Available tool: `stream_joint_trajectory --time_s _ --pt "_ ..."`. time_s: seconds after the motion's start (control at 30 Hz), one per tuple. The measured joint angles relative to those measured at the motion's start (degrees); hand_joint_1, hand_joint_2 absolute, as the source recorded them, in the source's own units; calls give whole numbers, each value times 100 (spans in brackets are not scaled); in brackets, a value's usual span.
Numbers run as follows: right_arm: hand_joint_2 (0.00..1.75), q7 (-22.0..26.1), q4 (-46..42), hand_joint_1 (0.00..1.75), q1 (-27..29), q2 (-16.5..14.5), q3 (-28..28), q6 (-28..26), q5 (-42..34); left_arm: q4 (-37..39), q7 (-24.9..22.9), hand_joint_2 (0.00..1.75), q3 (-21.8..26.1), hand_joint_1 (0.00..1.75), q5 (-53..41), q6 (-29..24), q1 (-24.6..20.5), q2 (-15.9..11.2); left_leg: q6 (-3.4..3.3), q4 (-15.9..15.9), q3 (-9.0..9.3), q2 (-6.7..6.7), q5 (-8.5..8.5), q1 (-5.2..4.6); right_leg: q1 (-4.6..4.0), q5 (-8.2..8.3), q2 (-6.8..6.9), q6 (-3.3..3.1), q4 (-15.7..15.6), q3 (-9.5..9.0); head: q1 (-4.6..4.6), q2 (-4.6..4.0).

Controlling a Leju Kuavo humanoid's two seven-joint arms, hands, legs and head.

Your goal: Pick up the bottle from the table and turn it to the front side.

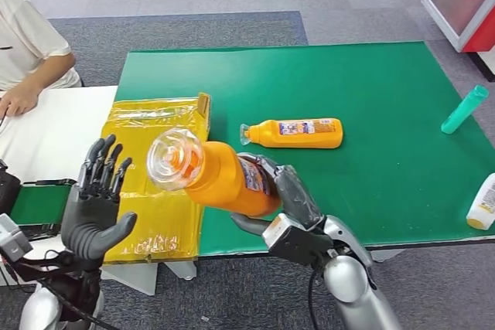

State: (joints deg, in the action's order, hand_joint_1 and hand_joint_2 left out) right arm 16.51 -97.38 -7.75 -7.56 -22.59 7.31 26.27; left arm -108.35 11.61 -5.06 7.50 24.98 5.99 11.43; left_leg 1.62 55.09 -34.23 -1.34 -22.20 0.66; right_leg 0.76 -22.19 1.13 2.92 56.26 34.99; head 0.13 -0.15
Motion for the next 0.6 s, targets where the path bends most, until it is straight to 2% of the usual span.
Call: stream_joint_trajectory --time_s 0.17,0.3,0.43,0.6 --pt "175 -235 105 175 -371 -186 -77 -59 -13 79 -304 175 -1053 0 22 -149 -535 -154 0 0 1 0 5 0 0 8 0 -1 0 -2 1 0" --pt "175 -244 274 175 -488 -264 -158 -127 23 198 -315 175 -1574 0 -22 -233 -799 -243 3 0 0 0 7 0 0 8 0 -1 1 -1 0 0" --pt "175 -288 407 175 -556 -280 -300 -187 252 297 -315 175 -1812 0 -2 -313 -950 -324 4 0 0 0 7 0 -1 6 0 -3 1 1 -1 0" --pt "175 -355 523 175 -581 -279 -441 -251 388 355 -270 175 -1890 0 -236 -462 -1034 -390 4 0 -2 0 7 0 -1 3 0 -2 1 4 0 0"
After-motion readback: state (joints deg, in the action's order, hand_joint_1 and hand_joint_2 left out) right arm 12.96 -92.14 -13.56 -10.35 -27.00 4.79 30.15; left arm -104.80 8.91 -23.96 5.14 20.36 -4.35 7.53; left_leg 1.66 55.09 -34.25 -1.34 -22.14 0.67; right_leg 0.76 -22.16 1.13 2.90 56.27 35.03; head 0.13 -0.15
